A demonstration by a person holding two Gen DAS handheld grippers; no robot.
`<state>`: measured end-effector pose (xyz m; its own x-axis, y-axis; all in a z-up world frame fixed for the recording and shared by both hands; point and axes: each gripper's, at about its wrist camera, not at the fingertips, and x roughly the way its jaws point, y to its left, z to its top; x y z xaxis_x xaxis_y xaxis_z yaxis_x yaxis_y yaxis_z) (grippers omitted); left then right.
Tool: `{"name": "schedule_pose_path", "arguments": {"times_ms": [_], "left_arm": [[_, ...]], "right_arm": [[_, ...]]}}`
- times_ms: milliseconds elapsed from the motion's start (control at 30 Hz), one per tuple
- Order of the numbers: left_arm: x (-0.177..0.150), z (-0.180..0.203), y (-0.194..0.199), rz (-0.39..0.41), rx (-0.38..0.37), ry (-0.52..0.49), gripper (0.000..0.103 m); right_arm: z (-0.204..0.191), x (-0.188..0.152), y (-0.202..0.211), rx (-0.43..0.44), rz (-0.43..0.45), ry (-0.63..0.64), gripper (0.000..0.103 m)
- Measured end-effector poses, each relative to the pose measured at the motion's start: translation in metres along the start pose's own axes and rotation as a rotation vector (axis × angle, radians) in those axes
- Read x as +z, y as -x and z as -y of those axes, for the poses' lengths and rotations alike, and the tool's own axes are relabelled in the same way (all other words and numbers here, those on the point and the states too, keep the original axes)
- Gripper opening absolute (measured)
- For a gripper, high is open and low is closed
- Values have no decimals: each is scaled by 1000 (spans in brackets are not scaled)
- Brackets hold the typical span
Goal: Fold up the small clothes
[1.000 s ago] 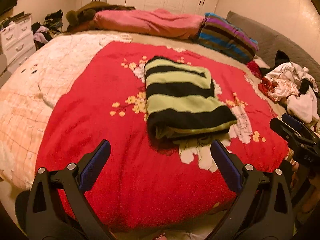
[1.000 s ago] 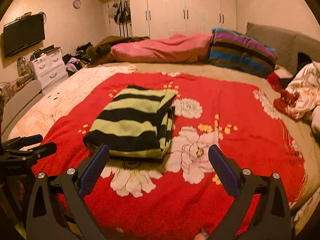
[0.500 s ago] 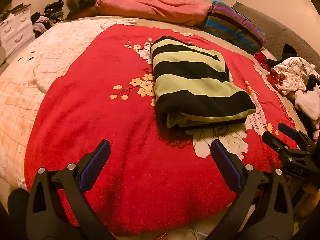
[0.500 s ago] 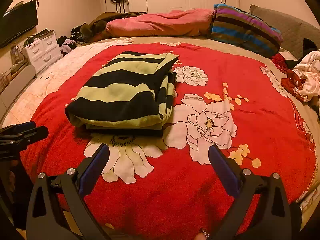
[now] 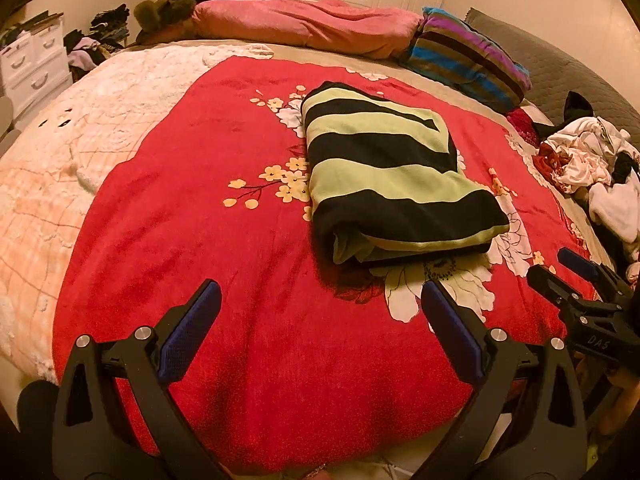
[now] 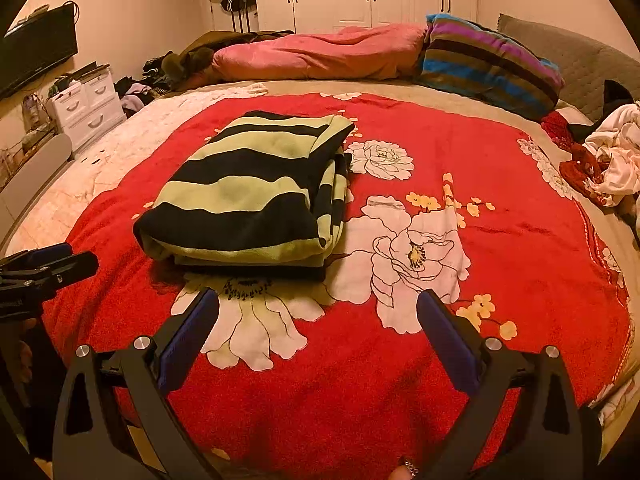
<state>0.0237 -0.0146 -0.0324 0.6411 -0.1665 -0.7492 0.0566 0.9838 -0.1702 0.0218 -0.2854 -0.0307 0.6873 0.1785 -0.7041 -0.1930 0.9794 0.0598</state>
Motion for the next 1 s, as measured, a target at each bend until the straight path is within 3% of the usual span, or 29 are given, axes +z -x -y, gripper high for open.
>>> {"name": "schedule_pose_path", "arguments": {"times_ms": [1000], "left_arm": [[0, 7, 3, 5, 43, -8, 94]], "right_arm": [[6, -1, -3, -4, -13, 1, 99]]}}
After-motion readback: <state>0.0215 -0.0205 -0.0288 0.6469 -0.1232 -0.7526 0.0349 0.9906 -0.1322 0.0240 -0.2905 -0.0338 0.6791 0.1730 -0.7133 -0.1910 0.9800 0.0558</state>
